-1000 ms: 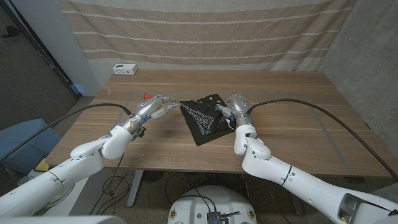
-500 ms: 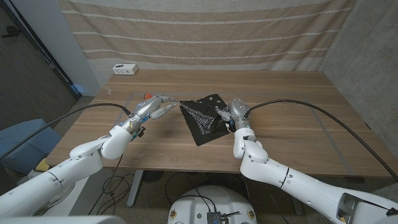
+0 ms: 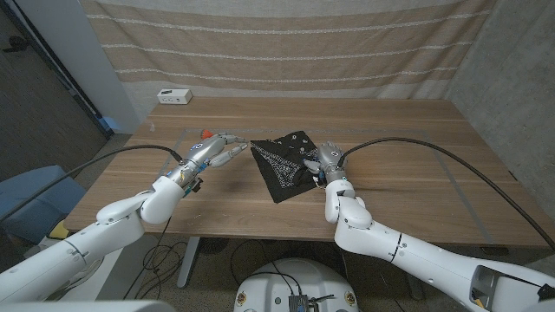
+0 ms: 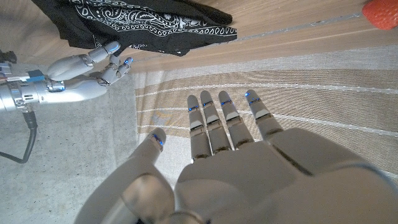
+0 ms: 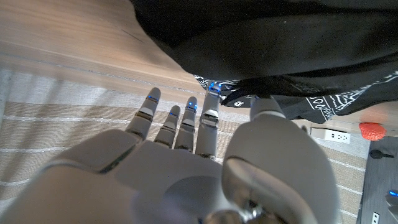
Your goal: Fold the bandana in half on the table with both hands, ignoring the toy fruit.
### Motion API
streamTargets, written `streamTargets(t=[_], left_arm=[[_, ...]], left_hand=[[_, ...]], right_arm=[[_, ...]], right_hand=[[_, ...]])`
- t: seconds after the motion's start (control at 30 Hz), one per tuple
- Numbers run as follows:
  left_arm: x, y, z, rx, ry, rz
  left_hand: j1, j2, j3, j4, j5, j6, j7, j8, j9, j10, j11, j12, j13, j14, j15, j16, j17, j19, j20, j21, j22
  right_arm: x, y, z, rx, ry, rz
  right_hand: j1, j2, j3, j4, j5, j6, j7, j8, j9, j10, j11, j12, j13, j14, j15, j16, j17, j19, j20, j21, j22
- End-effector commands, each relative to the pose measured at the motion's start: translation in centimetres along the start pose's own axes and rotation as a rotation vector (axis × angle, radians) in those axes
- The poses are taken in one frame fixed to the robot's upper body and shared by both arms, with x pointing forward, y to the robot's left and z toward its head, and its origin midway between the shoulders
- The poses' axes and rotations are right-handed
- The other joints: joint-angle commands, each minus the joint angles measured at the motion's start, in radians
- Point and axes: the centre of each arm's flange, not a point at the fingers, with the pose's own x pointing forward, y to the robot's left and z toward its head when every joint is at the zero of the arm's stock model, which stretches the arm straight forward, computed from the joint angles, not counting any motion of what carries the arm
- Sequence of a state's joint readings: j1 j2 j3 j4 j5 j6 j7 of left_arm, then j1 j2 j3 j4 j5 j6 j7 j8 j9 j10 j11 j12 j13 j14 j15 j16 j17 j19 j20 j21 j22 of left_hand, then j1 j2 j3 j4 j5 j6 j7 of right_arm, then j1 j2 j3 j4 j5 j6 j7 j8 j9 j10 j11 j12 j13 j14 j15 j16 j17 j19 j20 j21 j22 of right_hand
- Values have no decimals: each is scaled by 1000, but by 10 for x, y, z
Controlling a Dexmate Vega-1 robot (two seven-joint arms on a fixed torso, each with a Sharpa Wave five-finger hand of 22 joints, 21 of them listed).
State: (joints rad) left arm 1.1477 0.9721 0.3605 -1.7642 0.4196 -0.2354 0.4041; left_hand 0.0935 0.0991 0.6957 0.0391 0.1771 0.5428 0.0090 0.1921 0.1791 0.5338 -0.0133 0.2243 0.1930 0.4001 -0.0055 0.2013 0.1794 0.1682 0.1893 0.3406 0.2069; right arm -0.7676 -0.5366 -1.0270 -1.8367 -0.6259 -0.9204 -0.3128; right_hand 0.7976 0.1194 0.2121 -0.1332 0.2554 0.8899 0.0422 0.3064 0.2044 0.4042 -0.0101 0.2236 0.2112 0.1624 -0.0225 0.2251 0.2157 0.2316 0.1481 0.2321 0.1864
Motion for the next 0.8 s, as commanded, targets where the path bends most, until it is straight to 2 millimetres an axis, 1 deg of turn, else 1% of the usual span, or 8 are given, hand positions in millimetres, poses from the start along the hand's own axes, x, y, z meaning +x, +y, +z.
streamTargets(t=[0.03,0.13,0.23,0.27,0.33,0.47,0.6,0.8], left_arm=[[0,-2,0,8,7,-11],[1,-2,0,8,9,-15],[2,-2,-1,10,10,-19],[3,-2,-1,9,9,-21],[4,-2,0,13,7,-25],[7,-1,0,15,6,-31],[8,-1,0,19,6,-35],[8,0,0,20,6,-38]], left_hand=[[-7,4,1,4,2,-7,-1,-3,5,-4,2,-5,6,6,-1,-5,2,4,6,4,3],[-8,4,1,5,2,-8,-2,-3,5,-8,3,-7,6,5,-2,-6,2,3,6,4,3],[-9,4,1,5,2,-11,-4,-4,5,-10,5,-8,6,4,-1,-6,3,3,6,4,3],[-9,4,1,6,2,-12,-4,-4,5,-10,4,-8,6,4,0,-6,3,3,6,4,3],[-10,4,1,6,2,-16,-6,-6,5,-15,3,-10,6,4,0,-6,3,3,7,4,3],[-12,3,0,8,2,-21,-9,-7,5,-17,0,-11,6,4,2,-7,3,3,6,4,3],[-14,2,-1,9,1,-28,-15,-9,5,-21,3,-12,6,5,3,-6,3,3,7,4,3],[-16,-1,-3,10,1,-30,-17,-8,5,-26,1,-14,7,6,3,-6,3,2,8,3,3]], right_arm=[[-3,2,5,65,-109,-33],[-7,0,4,99,-162,-89],[-12,-1,4,123,-206,-137],[-13,-2,3,130,-223,-156],[-17,-3,3,135,-253,-207],[-23,-4,3,138,-297,-298],[-27,-6,4,144,-335,-373],[-32,-10,6,155,-381,-482]], right_hand=[[94,29,48,-40,7,68,-29,23,0,39,-44,7,1,26,-34,11,-1,23,-29,1,0],[122,42,66,-35,0,91,-61,32,1,81,-59,15,1,61,-51,28,3,48,-39,8,0],[131,49,72,-29,-7,107,-76,38,1,103,-68,19,0,85,-68,41,6,59,-44,10,-1],[139,51,77,-27,-14,128,-80,46,1,115,-81,19,0,95,-72,47,8,63,-45,10,-1],[144,50,80,-24,-23,142,-90,50,0,143,-93,25,0,123,-87,61,11,73,-47,12,-1],[159,43,84,-26,-33,174,-91,58,-3,179,-105,31,0,158,-111,78,12,88,-55,15,-1],[172,35,86,-28,-39,201,-90,62,-6,204,-132,33,-1,183,-128,90,11,94,-61,14,-1],[173,17,82,-26,-45,226,-113,58,-12,268,-141,47,-2,239,-145,109,8,104,-59,13,-2]])
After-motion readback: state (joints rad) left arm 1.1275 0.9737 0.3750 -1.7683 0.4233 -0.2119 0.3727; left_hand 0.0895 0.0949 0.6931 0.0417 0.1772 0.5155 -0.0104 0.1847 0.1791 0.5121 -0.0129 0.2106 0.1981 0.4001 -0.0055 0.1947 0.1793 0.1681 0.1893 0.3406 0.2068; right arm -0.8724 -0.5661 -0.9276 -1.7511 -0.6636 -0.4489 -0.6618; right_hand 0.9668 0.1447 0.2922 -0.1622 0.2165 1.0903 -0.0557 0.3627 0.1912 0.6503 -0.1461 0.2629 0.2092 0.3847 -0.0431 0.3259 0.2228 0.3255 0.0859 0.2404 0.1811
